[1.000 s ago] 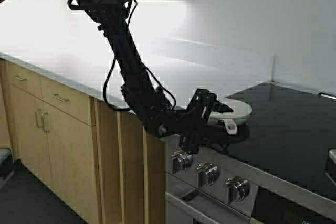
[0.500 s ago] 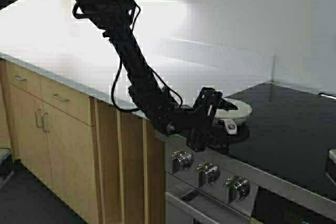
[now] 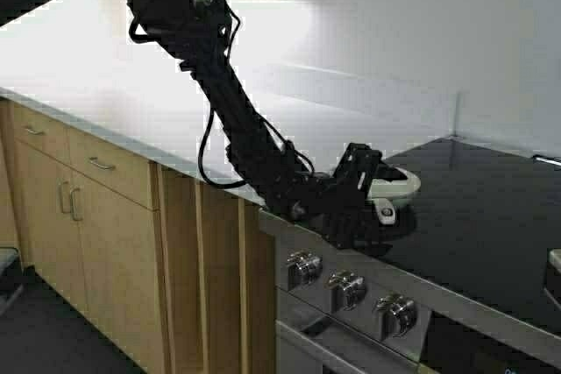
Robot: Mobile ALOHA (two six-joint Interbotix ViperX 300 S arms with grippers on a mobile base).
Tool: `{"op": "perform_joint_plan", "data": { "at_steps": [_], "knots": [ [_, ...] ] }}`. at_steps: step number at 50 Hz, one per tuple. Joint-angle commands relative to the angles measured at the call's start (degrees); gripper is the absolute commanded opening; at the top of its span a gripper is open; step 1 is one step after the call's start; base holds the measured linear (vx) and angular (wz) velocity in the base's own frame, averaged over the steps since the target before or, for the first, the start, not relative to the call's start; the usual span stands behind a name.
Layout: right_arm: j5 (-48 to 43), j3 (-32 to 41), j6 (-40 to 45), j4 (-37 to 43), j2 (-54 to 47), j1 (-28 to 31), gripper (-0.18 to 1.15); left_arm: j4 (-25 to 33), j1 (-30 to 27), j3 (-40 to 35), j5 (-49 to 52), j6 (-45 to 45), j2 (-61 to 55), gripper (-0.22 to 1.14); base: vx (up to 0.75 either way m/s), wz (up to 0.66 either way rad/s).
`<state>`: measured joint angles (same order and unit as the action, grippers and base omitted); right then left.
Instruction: Wash the pan
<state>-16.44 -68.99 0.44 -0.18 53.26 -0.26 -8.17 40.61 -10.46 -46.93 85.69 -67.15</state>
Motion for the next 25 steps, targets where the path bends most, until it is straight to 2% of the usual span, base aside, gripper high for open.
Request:
{"op": "perform_joint_plan", "data": {
  "at_steps": [1,6,10,13,18,21,23,25],
  "knots": [
    [-0.3,0.7,0.2,0.0,-0.4,0.0,0.06,1.0,0.3,-1.1,-0.3,1.9,0.9,0.94,0.0,0.0],
    [-0.3,0.8,0.2,0.0,-0.4,0.0,0.06,1.2,0.2,-1.3,-0.3,4.4,0.2,0.82,0.0,0.0],
    [-0.3,0.8,0.2,0.0,-0.4,0.0,0.06,1.2,0.2,-1.8,-0.3,5.8,-0.4,0.65,0.0,0.0],
    [-0.3,0.7,0.2,0.0,-0.4,0.0,0.06,1.2,0.3,-2.1,-0.3,6.1,-0.8,0.49,0.0,0.0],
    [-0.3,0.7,0.2,0.0,-0.4,0.0,0.06,1.3,0.2,-2.4,-0.4,6.2,-0.8,0.09,0.0,0.0],
    [-0.3,0.8,0.1,0.0,-0.4,0.0,0.06,1.5,0.3,-2.4,-0.5,6.2,-0.6,-0.1,0.0,0.0],
    [-0.3,0.8,0.2,0.0,-0.4,0.0,0.06,1.5,0.3,-2.4,-0.5,6.2,-0.4,-0.11,0.0,0.0],
    [-0.3,0.8,0.1,0.0,-0.4,0.0,0.06,1.5,0.3,-2.1,-0.6,6.2,-0.1,-0.04,0.0,0.0]
  ]
}}
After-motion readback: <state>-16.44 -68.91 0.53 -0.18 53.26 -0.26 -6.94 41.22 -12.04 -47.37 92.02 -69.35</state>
